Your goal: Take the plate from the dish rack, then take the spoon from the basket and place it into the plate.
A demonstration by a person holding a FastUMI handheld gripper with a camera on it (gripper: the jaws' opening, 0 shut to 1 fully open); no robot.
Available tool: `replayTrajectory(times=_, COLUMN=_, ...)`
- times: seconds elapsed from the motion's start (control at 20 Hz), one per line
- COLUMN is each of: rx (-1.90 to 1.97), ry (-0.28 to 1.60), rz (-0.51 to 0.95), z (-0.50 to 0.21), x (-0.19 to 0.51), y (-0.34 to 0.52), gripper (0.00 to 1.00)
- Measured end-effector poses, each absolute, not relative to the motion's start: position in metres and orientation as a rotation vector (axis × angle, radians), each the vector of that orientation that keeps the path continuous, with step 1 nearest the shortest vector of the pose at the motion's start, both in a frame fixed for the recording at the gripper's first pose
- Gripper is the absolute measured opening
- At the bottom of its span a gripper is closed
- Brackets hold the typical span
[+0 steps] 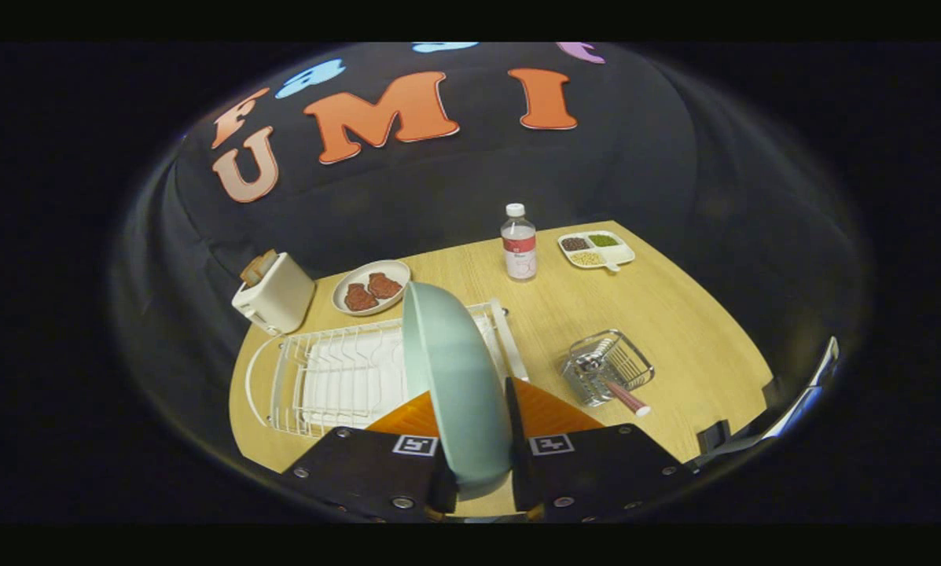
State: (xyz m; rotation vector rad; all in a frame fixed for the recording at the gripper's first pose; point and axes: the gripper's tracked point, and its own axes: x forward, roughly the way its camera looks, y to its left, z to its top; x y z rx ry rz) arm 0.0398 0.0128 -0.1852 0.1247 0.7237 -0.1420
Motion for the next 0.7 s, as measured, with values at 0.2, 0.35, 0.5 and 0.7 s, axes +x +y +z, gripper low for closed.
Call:
replayTrajectory(times=0.2, rx=0.232, ry=0.747, rz=-0.094, z=-0.196, x=0.000, y=0.021, gripper=0.28)
replayTrajectory(times=0.35, rx=0.306, ry=0.768, rz=-0.071, z=-0.211, x=-0.028, y=0.024, gripper=0.28)
replayTrajectory(times=0.5, rx=0.388, ry=0.787, rz=-0.041, z=-0.228, x=-0.051, y=0.030, gripper=0.28)
replayTrajectory(times=0.7, rx=0.470, ry=0.841, rz=-0.009, z=-0.257, x=-0.078, y=0.035, gripper=0.28)
